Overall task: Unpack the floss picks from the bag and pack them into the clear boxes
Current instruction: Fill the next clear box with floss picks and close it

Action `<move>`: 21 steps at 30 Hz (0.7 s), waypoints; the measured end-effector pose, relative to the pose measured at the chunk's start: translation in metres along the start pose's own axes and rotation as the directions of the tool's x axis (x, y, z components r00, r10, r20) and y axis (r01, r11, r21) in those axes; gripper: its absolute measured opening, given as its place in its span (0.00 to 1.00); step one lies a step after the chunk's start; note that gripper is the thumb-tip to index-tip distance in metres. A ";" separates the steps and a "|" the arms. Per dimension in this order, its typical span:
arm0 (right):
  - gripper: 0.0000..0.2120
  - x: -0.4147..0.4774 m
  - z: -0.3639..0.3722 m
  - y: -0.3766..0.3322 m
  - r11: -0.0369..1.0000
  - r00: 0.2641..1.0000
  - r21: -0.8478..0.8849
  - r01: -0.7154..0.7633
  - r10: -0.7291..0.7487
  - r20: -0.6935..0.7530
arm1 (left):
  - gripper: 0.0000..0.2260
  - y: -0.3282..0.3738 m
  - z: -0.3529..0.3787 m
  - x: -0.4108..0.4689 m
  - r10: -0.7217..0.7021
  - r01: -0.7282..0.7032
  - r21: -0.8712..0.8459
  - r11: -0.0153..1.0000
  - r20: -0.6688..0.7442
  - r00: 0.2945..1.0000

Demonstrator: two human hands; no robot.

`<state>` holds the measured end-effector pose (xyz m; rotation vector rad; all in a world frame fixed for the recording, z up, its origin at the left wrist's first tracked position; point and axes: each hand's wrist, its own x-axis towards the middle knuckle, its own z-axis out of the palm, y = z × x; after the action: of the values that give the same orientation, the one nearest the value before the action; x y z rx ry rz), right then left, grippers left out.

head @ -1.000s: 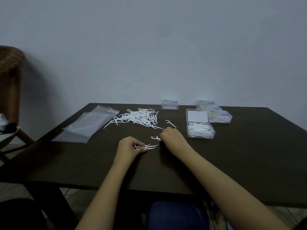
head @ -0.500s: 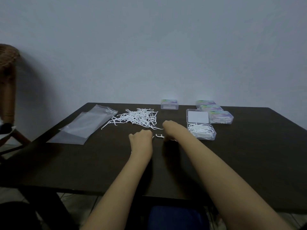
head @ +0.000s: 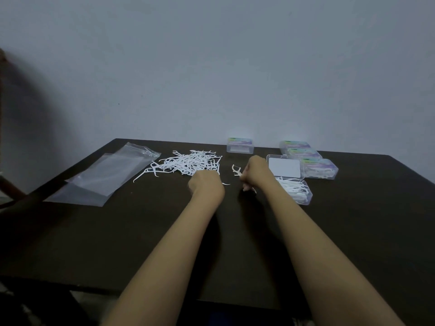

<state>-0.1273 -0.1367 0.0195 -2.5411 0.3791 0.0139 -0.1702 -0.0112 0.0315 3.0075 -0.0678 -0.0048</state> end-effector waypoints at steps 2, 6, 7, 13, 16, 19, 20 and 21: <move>0.12 0.004 0.000 -0.002 1.000 1.000 0.002 0.000 0.000 -0.018 | 0.16 -0.001 -0.002 0.004 0.002 -0.002 -0.001 1.000 0.026 1.000; 0.07 0.002 0.001 -0.010 0.989 0.993 -0.140 0.053 -0.068 -0.100 | 0.16 -0.002 -0.005 0.011 0.027 -0.028 0.015 1.000 0.062 0.998; 0.05 0.004 0.001 -0.012 0.986 0.993 -0.157 0.055 -0.071 -0.097 | 0.16 -0.003 -0.005 0.013 0.031 -0.033 0.022 0.999 0.071 0.997; 0.12 0.006 0.001 -0.021 0.989 0.997 -0.127 0.074 -0.075 -0.003 | 0.16 -0.001 -0.008 0.018 0.035 -0.040 0.034 0.999 0.125 0.992; 0.05 -0.001 -0.006 -0.024 0.977 0.995 -0.212 0.016 0.006 0.098 | 0.17 -0.002 -0.005 0.020 0.068 -0.073 0.039 0.997 0.112 0.991; 0.04 -0.001 0.002 -0.019 0.962 0.995 -0.254 0.103 -0.100 0.023 | 0.16 -0.011 -0.005 0.022 0.090 -0.093 0.012 0.996 0.157 0.984; 0.06 -0.002 0.005 -0.015 0.961 0.990 -0.249 0.119 -0.132 -0.038 | 0.14 -0.014 -0.006 0.025 0.095 -0.096 -0.006 0.995 0.203 0.975; 0.08 -0.002 0.007 -0.012 0.957 0.982 -0.260 0.127 -0.158 -0.101 | 0.10 -0.017 -0.008 0.027 0.096 -0.090 -0.037 0.995 0.251 0.963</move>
<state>-0.1256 -0.1228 0.0196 -2.8250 0.2518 -0.1571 -0.1421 0.0053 0.0369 2.9569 -0.2322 -0.3775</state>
